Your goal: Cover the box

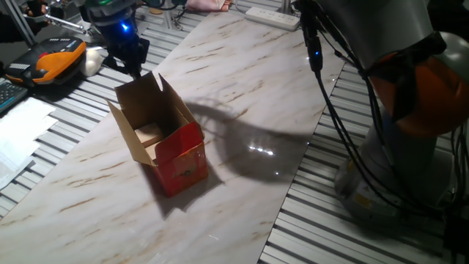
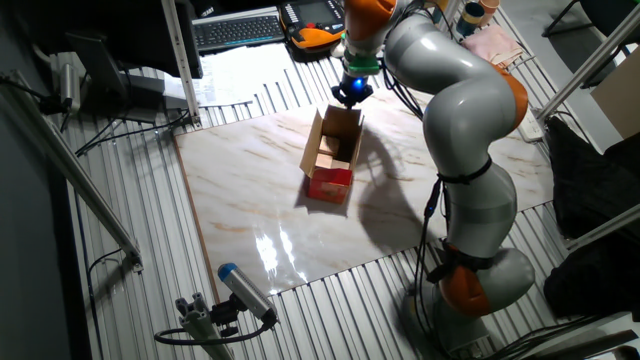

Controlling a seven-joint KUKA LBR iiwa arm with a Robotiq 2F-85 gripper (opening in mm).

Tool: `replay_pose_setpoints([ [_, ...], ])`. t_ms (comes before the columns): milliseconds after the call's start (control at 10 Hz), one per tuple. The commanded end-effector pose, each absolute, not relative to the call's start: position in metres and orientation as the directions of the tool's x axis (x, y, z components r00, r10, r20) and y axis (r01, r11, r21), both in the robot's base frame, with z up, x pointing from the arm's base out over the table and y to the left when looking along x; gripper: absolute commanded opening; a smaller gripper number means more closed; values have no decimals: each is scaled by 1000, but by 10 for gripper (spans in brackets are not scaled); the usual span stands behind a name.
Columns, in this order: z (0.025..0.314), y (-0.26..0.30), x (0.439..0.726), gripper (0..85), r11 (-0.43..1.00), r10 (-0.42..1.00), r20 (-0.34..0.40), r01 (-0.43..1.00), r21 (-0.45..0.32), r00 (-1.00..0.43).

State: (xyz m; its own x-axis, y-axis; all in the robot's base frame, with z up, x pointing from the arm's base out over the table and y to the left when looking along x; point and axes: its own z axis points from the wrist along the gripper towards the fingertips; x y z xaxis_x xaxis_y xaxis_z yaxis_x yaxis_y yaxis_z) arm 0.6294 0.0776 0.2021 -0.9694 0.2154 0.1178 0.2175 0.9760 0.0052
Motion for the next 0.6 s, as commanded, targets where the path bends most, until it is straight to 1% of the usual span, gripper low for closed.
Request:
replay_pose_setpoints([
  [0,201,78,627,0,976,215,117,218,7,-969],
  [200,197,75,623,0,976,214,121,218,25,-969],
  [500,196,76,619,0,972,223,148,232,43,-963],
])
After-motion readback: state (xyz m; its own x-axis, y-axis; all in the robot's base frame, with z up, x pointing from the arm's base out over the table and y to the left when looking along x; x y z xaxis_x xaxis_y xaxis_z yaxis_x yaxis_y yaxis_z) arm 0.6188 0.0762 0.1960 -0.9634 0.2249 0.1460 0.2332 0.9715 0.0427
